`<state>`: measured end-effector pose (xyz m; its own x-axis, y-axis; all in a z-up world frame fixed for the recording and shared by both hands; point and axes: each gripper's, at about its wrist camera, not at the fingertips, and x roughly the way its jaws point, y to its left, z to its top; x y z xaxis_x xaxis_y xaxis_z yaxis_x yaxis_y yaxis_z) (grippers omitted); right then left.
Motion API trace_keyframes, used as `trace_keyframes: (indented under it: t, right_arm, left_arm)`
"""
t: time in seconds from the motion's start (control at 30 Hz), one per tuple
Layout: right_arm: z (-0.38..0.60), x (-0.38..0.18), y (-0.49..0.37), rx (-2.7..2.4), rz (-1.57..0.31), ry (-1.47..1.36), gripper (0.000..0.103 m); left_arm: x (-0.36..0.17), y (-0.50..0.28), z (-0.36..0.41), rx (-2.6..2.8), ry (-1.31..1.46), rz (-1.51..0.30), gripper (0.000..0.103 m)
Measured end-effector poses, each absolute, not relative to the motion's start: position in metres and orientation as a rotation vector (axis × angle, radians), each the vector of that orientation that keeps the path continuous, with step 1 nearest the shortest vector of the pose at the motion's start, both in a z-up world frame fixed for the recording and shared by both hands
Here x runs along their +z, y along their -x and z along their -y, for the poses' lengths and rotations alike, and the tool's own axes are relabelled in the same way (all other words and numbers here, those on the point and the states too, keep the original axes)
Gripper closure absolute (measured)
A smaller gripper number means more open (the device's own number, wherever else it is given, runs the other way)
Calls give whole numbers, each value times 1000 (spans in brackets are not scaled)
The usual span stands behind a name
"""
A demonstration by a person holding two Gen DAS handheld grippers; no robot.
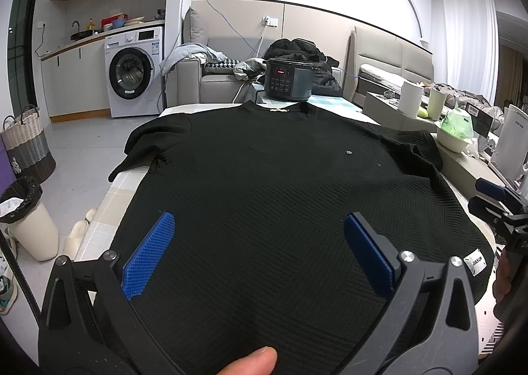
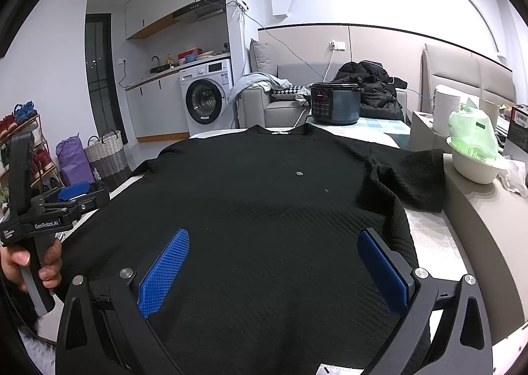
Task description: Fold small clothes
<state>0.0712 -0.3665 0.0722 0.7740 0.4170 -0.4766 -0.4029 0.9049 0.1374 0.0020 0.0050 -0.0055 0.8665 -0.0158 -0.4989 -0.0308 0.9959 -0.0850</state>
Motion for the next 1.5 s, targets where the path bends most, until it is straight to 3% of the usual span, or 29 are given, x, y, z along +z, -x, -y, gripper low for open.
trace_keyframes:
  t: [1.5]
  right_arm:
    - [367, 73, -77, 365, -554, -66, 0]
  left_arm:
    - [-3, -1, -9, 11, 81, -526, 1]
